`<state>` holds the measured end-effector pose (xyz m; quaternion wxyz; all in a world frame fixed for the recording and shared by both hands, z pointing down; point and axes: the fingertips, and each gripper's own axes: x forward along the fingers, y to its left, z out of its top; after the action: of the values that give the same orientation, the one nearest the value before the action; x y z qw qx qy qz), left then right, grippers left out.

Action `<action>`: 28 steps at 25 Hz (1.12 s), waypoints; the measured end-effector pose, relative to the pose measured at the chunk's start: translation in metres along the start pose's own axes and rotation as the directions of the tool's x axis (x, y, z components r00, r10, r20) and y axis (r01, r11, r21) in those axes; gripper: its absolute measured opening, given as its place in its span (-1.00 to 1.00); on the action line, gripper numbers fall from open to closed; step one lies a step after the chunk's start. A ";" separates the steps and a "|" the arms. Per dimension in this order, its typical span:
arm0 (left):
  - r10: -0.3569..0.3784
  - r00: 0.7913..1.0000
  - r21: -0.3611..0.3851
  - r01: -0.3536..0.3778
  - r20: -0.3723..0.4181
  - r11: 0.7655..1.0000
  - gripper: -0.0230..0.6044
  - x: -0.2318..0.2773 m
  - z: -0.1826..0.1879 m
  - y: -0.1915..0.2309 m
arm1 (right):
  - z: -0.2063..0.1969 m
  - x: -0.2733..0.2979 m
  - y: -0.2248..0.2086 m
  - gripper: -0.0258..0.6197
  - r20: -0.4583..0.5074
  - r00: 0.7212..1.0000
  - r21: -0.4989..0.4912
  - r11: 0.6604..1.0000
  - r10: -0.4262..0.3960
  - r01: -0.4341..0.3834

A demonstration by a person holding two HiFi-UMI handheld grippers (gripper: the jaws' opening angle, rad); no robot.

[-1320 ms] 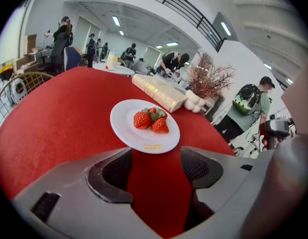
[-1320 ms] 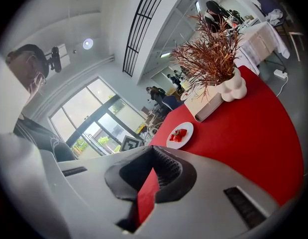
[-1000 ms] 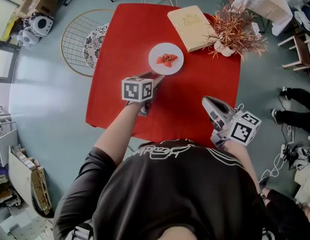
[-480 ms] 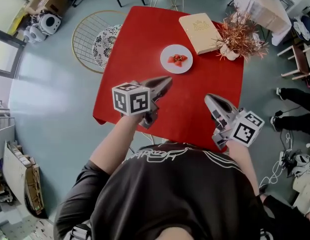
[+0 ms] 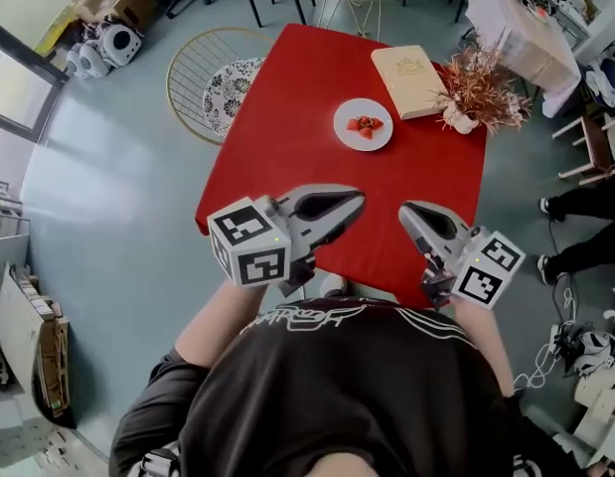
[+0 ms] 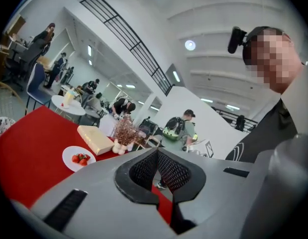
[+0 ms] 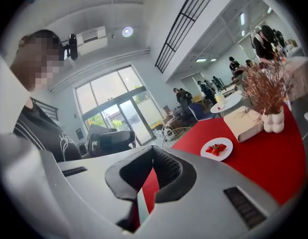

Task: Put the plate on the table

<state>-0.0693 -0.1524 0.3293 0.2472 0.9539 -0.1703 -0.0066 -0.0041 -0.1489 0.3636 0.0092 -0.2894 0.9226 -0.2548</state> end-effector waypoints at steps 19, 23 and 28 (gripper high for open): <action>0.083 0.996 0.103 -0.081 -0.015 0.991 -0.91 0.017 -0.073 -0.159 | -0.031 -0.130 0.090 -0.90 -0.017 0.988 -0.072 0.985 0.155 -0.156; 0.087 0.996 0.115 -0.086 0.001 0.990 -0.91 0.021 -0.082 -0.184 | -0.038 -0.152 0.103 -0.90 -0.020 0.986 -0.094 0.982 0.164 -0.165; 0.099 0.995 0.142 -0.098 -0.001 0.985 -0.91 0.024 -0.094 -0.202 | -0.050 -0.162 0.113 -0.90 -0.032 0.981 -0.099 0.976 0.191 -0.193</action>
<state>0.0271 0.0494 0.3178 0.1795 0.9594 -0.2165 0.0218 0.0626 0.0416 0.3323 0.0087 -0.1962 0.9580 -0.2088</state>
